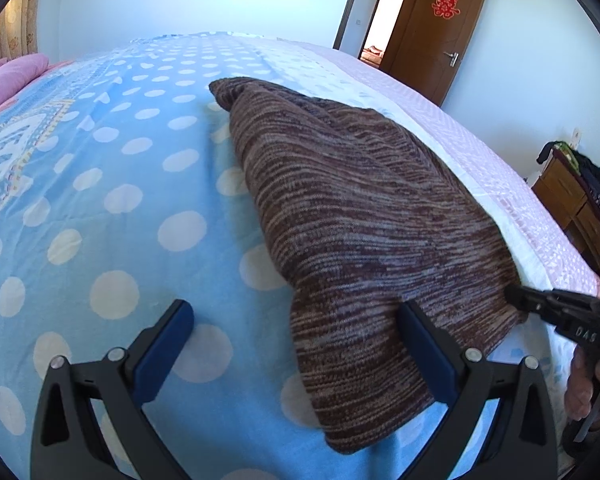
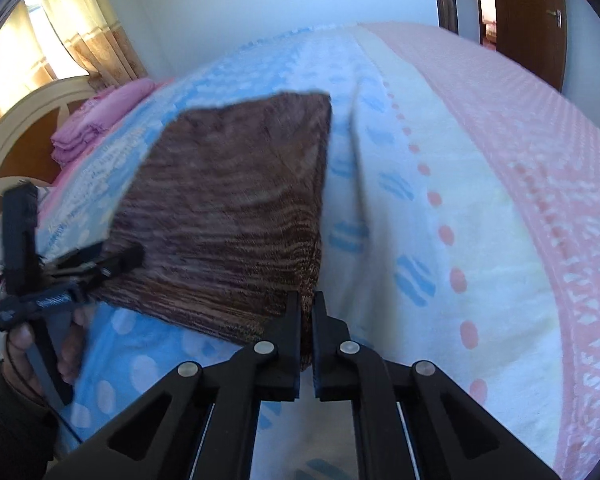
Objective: Fold small clothes
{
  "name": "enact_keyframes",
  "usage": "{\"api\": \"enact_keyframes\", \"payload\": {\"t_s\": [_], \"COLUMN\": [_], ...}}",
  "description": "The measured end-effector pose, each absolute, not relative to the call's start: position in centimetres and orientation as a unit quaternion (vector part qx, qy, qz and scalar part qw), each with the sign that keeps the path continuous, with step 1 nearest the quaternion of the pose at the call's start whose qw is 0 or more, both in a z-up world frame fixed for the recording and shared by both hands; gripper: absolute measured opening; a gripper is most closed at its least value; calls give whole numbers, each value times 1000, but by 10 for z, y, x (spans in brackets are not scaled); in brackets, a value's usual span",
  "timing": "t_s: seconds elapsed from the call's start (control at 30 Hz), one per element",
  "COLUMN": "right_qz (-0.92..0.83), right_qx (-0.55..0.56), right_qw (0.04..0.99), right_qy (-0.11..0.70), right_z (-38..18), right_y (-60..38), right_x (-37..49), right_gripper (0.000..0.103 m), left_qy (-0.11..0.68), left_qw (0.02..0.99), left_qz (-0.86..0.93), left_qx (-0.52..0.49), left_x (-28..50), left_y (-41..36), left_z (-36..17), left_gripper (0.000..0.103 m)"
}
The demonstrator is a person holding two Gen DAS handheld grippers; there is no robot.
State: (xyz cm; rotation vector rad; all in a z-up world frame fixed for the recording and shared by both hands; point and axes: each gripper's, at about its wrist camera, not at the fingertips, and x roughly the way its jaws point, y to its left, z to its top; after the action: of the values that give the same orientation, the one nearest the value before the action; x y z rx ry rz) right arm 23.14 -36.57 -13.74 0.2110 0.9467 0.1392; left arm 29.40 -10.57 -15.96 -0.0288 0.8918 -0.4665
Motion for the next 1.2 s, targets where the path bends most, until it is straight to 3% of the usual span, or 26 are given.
{"api": "enact_keyframes", "payload": {"t_s": [0.1, 0.23, 0.37, 0.53, 0.67, 1.0, 1.2], "right_qz": [71, 67, 100, 82, 83, 143, 158], "right_qx": [98, 76, 49, 23, 55, -7, -57], "right_qw": [891, 920, 921, 881, 878, 900, 885], "right_qy": [438, 377, 372, 466, 468, 411, 434], "right_z": [-125, -90, -76, -120, -117, -83, -101], "right_y": [-365, -354, -328, -316, -326, -263, -218], "right_x": [229, 229, 259, 312, 317, 336, 377], "right_gripper": [4, 23, 23, 23, 23, 24, 24], "left_qy": [426, 429, 429, 429, 429, 429, 428], "left_qw": [878, 877, 878, 878, 878, 877, 878], "left_qz": [-218, -215, -213, -212, -214, -214, -214], "left_qx": [-12, -7, -2, -2, -4, -5, -6], "left_x": [293, 295, 295, 295, 294, 295, 296], "left_y": [-105, -107, -108, -108, -108, -107, -107], "left_z": [-158, -159, -158, -159, -159, -159, -159], "left_gripper": [103, 103, 103, 103, 103, 103, 103]}}
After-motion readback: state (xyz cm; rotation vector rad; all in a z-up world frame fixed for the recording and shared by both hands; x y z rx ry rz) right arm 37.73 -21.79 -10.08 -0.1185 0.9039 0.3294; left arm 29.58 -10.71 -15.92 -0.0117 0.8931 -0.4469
